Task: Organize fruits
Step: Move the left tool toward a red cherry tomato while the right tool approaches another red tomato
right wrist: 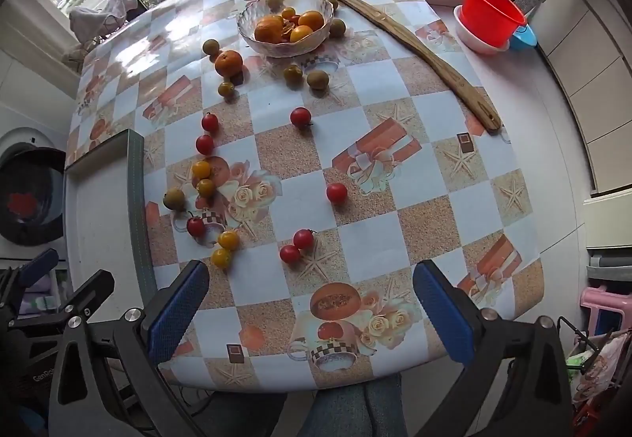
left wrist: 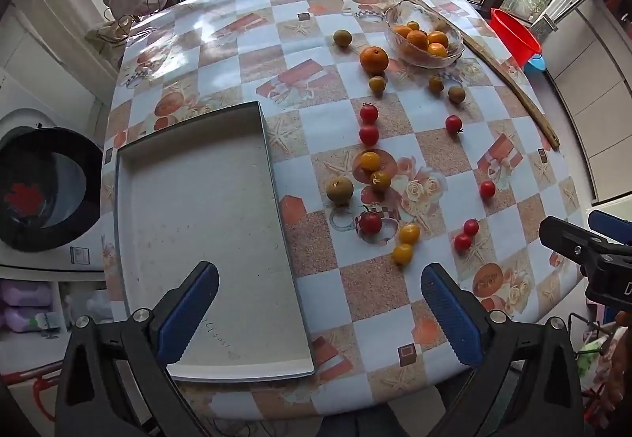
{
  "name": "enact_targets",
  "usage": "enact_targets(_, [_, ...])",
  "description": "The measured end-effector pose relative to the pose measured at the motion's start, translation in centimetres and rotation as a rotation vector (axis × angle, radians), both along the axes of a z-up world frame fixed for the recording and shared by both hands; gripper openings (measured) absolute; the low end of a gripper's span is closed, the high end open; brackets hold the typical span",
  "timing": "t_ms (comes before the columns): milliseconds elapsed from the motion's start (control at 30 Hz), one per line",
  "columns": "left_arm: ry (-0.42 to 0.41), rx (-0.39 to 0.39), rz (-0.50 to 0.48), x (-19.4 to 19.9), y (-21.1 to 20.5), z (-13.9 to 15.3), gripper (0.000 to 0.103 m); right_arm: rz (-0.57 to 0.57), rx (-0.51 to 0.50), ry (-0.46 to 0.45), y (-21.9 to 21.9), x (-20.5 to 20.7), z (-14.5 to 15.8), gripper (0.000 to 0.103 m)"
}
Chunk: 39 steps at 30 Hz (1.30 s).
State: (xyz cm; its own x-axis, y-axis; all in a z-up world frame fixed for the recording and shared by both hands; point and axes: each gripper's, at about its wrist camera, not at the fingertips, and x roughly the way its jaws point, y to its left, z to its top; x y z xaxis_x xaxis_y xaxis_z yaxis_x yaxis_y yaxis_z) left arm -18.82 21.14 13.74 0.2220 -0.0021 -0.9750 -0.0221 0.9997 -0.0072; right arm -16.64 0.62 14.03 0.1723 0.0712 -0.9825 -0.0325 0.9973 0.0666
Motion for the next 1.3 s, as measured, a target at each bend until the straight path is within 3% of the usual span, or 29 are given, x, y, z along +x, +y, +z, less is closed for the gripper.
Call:
enact_targets(267, [0.012,-0.005,0.069,0.3,-0.5,0.1,0.103,0.069,-0.003,0.021,-0.1,1.2,-0.2,0.103])
enact_targets(567, [0.033,0.005,0.052,1.7,-1.4,-0.3,0.103,0.072,0.000,0.077,-0.3,2.2,-1.4,0.103])
enact_targets(1300, [0.072,0.012,0.008,4.8,-2.3,-2.2,0.103,0.015,0.012,0.083,-1.9,3.6,-2.8,0.103])
